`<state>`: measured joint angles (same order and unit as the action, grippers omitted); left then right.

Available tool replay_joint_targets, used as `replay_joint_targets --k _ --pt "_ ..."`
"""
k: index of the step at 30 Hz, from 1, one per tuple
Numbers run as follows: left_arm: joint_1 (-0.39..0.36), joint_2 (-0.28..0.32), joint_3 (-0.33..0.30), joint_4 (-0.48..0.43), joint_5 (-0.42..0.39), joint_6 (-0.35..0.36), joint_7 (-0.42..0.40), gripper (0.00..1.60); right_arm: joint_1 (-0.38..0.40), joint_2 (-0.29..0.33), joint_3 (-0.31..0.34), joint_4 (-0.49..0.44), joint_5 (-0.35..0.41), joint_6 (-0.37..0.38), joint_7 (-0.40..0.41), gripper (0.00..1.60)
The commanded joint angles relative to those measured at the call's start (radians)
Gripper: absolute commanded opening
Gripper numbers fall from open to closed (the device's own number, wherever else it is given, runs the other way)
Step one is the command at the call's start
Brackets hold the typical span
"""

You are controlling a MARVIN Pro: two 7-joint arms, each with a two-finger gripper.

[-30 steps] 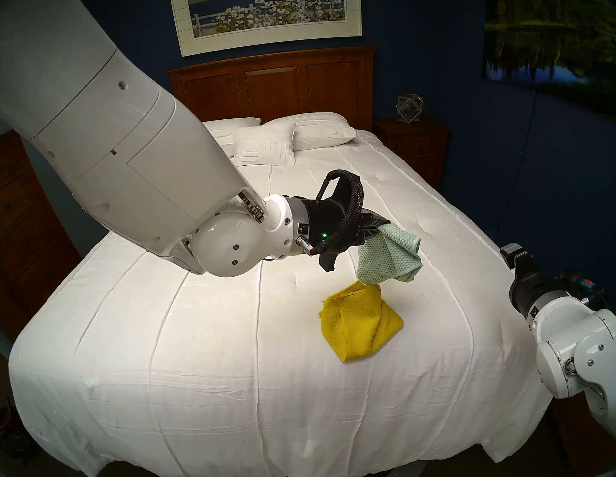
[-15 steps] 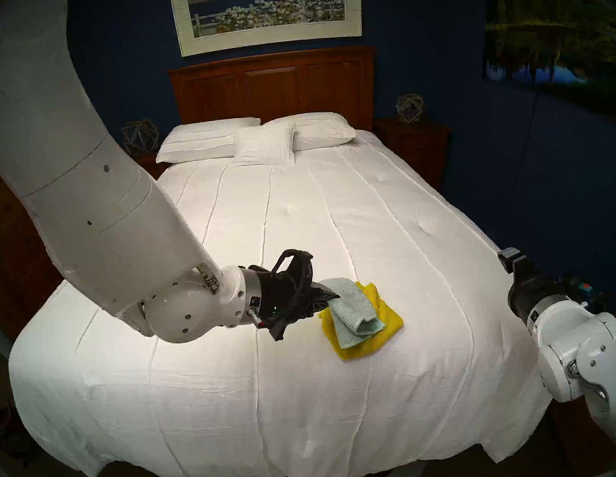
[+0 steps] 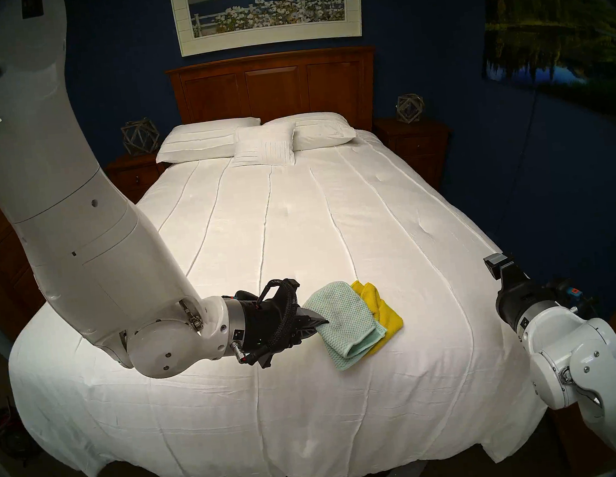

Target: Fold the hand towels twice and stack them up

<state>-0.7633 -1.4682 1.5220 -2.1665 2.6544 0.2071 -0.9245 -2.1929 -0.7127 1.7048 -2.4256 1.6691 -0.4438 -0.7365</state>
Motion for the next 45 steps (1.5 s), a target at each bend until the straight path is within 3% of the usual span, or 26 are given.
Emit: replay_joint_targets --k 1,10,11,14,19,23,30,37,45 --pt "-0.063 -0.022 -0.142 0.099 -0.056 0.020 -0.006 0.00 0.020 0.004 0.014 -0.018 -0.003 -0.004 -0.001 1.60" --pt "-0.111 -0.101 -0.309 0.245 -0.116 0.060 0.012 0.00 -0.013 -0.009 0.074 -0.018 -0.007 -0.022 -0.015 1.60" --pt "-0.119 -0.120 -0.305 0.258 -0.121 0.069 0.009 0.00 -0.018 -0.011 0.083 -0.018 -0.008 -0.024 -0.017 1.60" --pt "-0.112 -0.127 -0.366 0.297 -0.159 0.077 0.045 0.00 -0.037 -0.018 0.114 -0.018 -0.007 -0.026 -0.022 1.60" --pt "-0.112 -0.145 -0.391 0.325 -0.232 0.103 0.136 0.00 -0.094 -0.034 0.186 -0.018 0.009 -0.008 -0.023 1.60" --pt "-0.092 -0.134 -0.348 0.304 -0.250 0.097 0.187 0.00 -0.124 -0.044 0.226 -0.018 0.038 0.022 0.003 1.60" --pt "-0.038 -0.113 -0.231 0.266 -0.214 0.081 0.202 0.00 -0.109 -0.038 0.211 -0.018 0.055 0.039 0.007 1.60" --pt "-0.012 -0.076 -0.125 0.198 -0.143 0.091 0.183 0.00 -0.094 -0.032 0.193 -0.018 0.066 0.051 0.017 1.60" --pt "0.016 -0.053 -0.078 0.165 -0.096 0.075 0.131 0.00 -0.046 -0.013 0.134 -0.018 0.065 0.046 0.016 1.60"
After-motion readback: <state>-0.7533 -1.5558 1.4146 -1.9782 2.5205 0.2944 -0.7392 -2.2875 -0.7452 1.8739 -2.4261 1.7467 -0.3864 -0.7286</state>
